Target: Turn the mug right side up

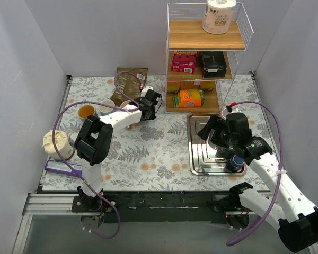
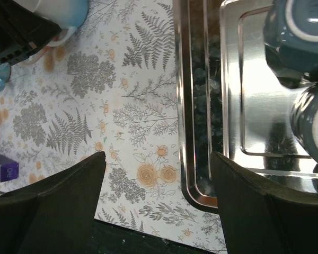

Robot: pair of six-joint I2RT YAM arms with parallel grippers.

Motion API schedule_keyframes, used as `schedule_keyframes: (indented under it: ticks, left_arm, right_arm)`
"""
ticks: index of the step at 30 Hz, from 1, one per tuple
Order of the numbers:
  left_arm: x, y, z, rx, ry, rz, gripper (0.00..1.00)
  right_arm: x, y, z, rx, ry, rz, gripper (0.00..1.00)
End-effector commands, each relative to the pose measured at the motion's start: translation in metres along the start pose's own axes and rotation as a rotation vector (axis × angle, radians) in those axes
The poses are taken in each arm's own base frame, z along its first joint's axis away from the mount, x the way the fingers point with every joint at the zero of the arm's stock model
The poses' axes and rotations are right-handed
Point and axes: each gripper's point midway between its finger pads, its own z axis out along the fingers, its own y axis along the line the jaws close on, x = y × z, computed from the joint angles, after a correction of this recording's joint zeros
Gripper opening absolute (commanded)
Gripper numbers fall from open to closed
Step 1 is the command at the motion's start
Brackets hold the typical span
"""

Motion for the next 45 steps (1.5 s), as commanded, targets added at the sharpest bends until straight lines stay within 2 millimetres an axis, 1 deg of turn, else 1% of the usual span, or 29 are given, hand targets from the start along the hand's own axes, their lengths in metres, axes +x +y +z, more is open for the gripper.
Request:
schedule_keyframes:
  ticks: [1, 3, 5, 6, 8, 9, 10, 11, 16, 17, 18, 21, 22, 23, 25, 26, 27, 30, 32, 33, 34, 35, 36, 37, 40, 41, 43, 44, 45]
  left_arm:
    - [-0.034, -0.010, -0.009, 0.041, -0.073, -0.009, 0.00]
    - [-0.034, -0.010, -0.007, 0.043, -0.070, -0.006, 0.01]
    - [-0.034, -0.010, -0.007, 0.042, -0.070, -0.003, 0.07]
    - [-0.034, -0.011, -0.008, 0.045, -0.069, -0.001, 0.13]
    - [-0.034, -0.011, -0.009, 0.051, -0.069, 0.004, 0.18]
    - [-0.035, -0.012, -0.010, 0.055, -0.072, 0.004, 0.22]
    - [-0.036, -0.013, -0.010, 0.057, -0.072, 0.005, 0.27]
    - [-0.036, -0.012, -0.010, 0.058, -0.074, 0.012, 0.28]
    - [-0.044, -0.015, -0.013, 0.067, -0.090, 0.017, 0.43]
    - [-0.046, -0.015, -0.014, 0.069, -0.095, 0.015, 0.50]
    - [-0.048, -0.016, -0.016, 0.072, -0.100, 0.015, 0.52]
    - [-0.062, -0.019, -0.031, 0.103, -0.130, -0.008, 0.64]
    - [-0.071, -0.022, -0.044, 0.134, -0.153, -0.022, 0.66]
    - [-0.073, -0.022, -0.051, 0.147, -0.161, -0.029, 0.68]
    - [-0.080, -0.027, -0.064, 0.198, -0.183, -0.046, 0.76]
    - [-0.086, -0.026, -0.078, 0.214, -0.203, -0.056, 0.80]
    - [-0.086, -0.026, -0.084, 0.224, -0.209, -0.058, 0.86]
    - [-0.093, -0.021, -0.111, 0.258, -0.244, -0.078, 0.96]
    - [-0.094, -0.019, -0.123, 0.291, -0.256, -0.094, 0.98]
    - [-0.095, -0.016, -0.137, 0.313, -0.274, -0.105, 0.98]
    - [-0.096, -0.016, -0.143, 0.331, -0.286, -0.116, 0.98]
    - [-0.097, -0.015, -0.150, 0.349, -0.296, -0.128, 0.98]
    - [-0.092, -0.013, -0.160, 0.378, -0.300, -0.132, 0.98]
    - [-0.093, -0.012, -0.166, 0.395, -0.315, -0.143, 0.98]
    - [-0.086, -0.009, -0.181, 0.444, -0.324, -0.150, 0.98]
    - [-0.083, -0.008, -0.183, 0.449, -0.321, -0.146, 0.98]
    - [-0.075, -0.004, -0.189, 0.469, -0.317, -0.136, 0.98]
    - [-0.075, -0.002, -0.191, 0.473, -0.322, -0.135, 0.98]
    - [-0.072, -0.001, -0.193, 0.477, -0.323, -0.124, 0.98]
  right_arm:
    - [-0.021, -0.013, -0.012, 0.091, -0.063, -0.023, 0.87]
    - [-0.027, -0.021, -0.015, 0.137, -0.081, -0.026, 0.87]
    - [-0.027, -0.031, -0.019, 0.184, -0.076, -0.032, 0.88]
    - [-0.032, -0.034, -0.022, 0.210, -0.094, -0.041, 0.88]
    - [-0.033, -0.044, -0.027, 0.262, -0.092, -0.045, 0.89]
    - [-0.039, -0.048, -0.031, 0.292, -0.116, -0.050, 0.89]
    - [-0.038, -0.052, -0.034, 0.318, -0.111, -0.054, 0.89]
    - [-0.041, -0.055, -0.036, 0.333, -0.121, -0.055, 0.90]
    - [-0.052, -0.070, -0.050, 0.419, -0.150, -0.075, 0.90]
    - [-0.053, -0.074, -0.051, 0.437, -0.149, -0.077, 0.90]
    - [-0.054, -0.077, -0.053, 0.454, -0.150, -0.084, 0.91]
    - [-0.061, -0.085, -0.055, 0.482, -0.149, -0.120, 0.92]
    - [-0.065, -0.087, -0.055, 0.485, -0.149, -0.131, 0.92]
    - [-0.067, -0.088, -0.053, 0.482, -0.145, -0.155, 0.92]
    - [-0.078, -0.085, -0.050, 0.453, -0.161, -0.209, 0.92]
    - [-0.082, -0.085, -0.048, 0.453, -0.157, -0.219, 0.92]
    - [-0.085, -0.087, -0.047, 0.462, -0.154, -0.240, 0.92]
    - [-0.089, -0.100, -0.044, 0.502, -0.142, -0.249, 0.93]
    - [-0.093, -0.114, -0.042, 0.534, -0.143, -0.212, 0.93]
    - [-0.092, -0.120, -0.039, 0.536, -0.143, -0.194, 0.93]
    - [-0.095, -0.131, -0.041, 0.563, -0.157, -0.127, 0.93]
    - [-0.094, -0.135, -0.040, 0.562, -0.156, -0.098, 0.93]
    - [-0.097, -0.138, -0.038, 0.543, -0.170, -0.067, 0.93]
    - [-0.095, -0.149, -0.038, 0.565, -0.171, -0.018, 0.93]
    - [-0.090, -0.150, -0.038, 0.543, -0.144, 0.019, 0.92]
    - [-0.088, -0.150, -0.038, 0.544, -0.144, 0.041, 0.93]
    - [-0.079, -0.157, -0.043, 0.591, -0.140, 0.098, 0.92]
    - [-0.071, -0.161, -0.044, 0.617, -0.146, 0.169, 0.93]
    - [-0.065, -0.165, -0.046, 0.639, -0.140, 0.195, 0.92]
